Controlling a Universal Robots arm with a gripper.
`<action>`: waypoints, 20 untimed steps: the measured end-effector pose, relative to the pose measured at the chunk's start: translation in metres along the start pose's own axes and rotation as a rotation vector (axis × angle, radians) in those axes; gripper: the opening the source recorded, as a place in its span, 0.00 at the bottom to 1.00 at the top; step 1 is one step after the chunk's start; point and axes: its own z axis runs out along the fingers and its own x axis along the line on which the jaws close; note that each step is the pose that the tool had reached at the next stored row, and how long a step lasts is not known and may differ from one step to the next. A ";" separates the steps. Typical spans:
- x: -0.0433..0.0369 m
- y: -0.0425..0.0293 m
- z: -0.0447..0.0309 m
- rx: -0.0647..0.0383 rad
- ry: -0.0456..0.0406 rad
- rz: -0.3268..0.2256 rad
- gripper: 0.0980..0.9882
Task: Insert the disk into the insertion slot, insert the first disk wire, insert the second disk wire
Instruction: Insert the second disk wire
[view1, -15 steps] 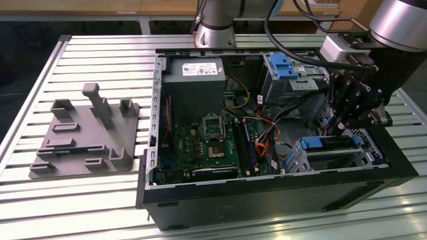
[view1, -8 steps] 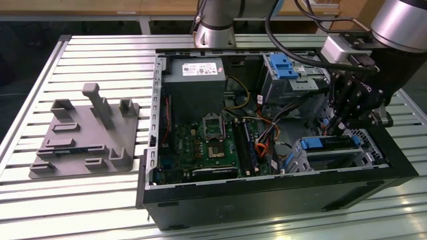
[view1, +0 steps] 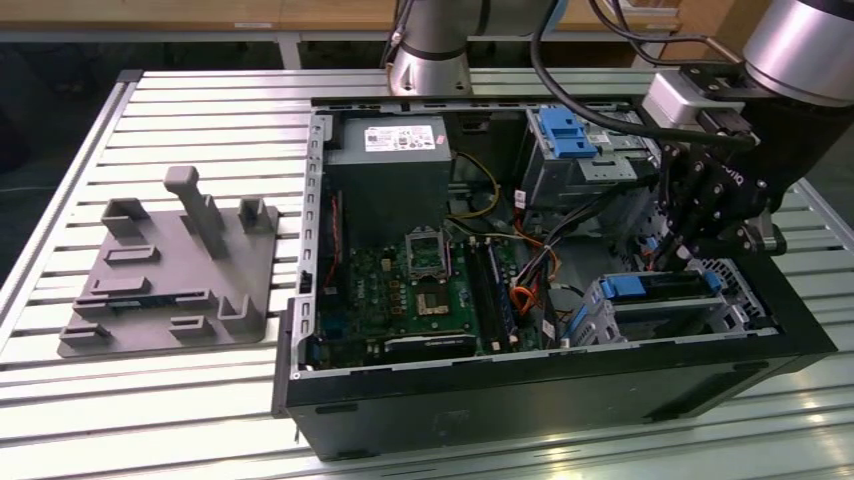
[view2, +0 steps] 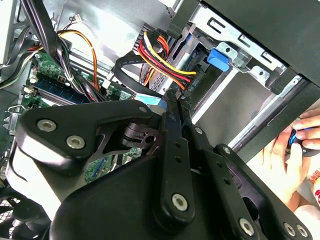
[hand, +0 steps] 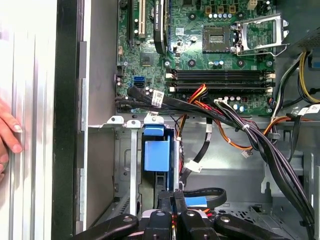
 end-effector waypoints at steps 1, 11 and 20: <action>0.0003 0.0000 0.0001 0.000 -0.0016 0.000 0.05; 0.0020 -0.0016 0.0003 0.000 -0.0030 0.001 0.05; 0.0050 -0.0022 0.0007 0.000 -0.0031 0.003 0.05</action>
